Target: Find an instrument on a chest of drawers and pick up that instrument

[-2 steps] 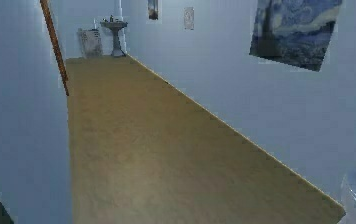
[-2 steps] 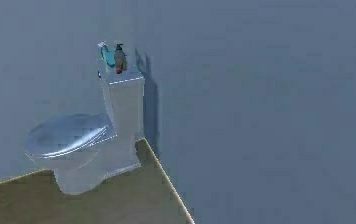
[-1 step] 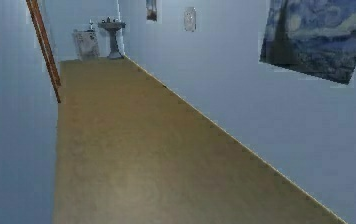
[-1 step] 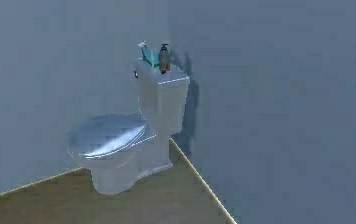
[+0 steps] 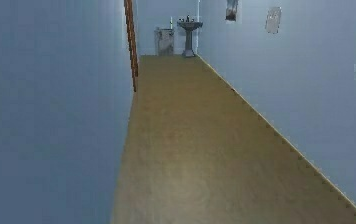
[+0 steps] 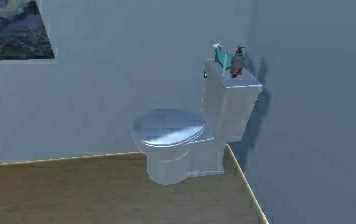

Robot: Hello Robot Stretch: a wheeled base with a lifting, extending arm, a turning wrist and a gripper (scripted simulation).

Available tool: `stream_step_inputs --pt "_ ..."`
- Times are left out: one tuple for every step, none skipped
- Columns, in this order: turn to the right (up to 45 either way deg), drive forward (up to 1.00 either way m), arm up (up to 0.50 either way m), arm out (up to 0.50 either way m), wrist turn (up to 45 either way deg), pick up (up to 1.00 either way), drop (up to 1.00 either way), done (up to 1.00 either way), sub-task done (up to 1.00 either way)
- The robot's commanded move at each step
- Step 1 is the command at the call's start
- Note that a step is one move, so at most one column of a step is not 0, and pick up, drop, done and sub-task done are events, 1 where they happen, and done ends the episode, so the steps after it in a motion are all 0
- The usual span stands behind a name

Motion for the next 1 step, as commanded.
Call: stream_step_inputs --pt "-3.0 0.00 0.00 0.00 0.0 0.00 0.00 0.00 0.00"
